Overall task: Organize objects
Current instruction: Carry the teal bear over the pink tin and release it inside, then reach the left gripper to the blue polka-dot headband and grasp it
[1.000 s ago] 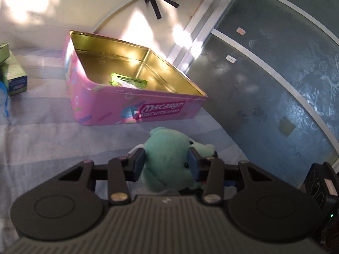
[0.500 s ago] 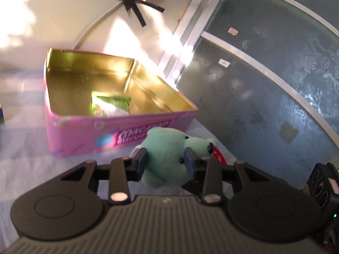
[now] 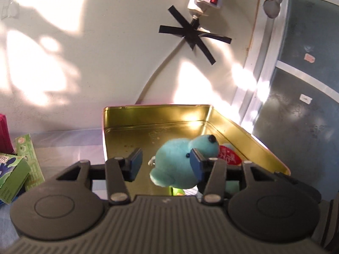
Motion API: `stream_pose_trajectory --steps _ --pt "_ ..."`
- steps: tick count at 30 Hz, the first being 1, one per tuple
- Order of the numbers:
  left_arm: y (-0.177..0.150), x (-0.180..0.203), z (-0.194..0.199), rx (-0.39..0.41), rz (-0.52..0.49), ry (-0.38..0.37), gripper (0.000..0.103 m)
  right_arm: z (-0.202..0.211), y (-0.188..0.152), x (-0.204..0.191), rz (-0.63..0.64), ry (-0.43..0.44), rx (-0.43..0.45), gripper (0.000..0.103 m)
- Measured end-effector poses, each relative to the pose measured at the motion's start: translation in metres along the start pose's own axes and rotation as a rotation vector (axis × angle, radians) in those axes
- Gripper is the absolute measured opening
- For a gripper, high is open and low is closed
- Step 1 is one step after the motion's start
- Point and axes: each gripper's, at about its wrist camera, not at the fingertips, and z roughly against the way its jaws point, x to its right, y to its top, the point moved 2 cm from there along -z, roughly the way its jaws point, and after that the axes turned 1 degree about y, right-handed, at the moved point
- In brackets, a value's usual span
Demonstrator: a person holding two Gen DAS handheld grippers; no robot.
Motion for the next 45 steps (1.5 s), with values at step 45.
stream_pose_trajectory --steps 45 --pt "-0.148 -0.209 0.160 0.000 0.270 0.447 0.069 0.013 -0.053 -0.189 -0.037 0.257 -0.226 0.059"
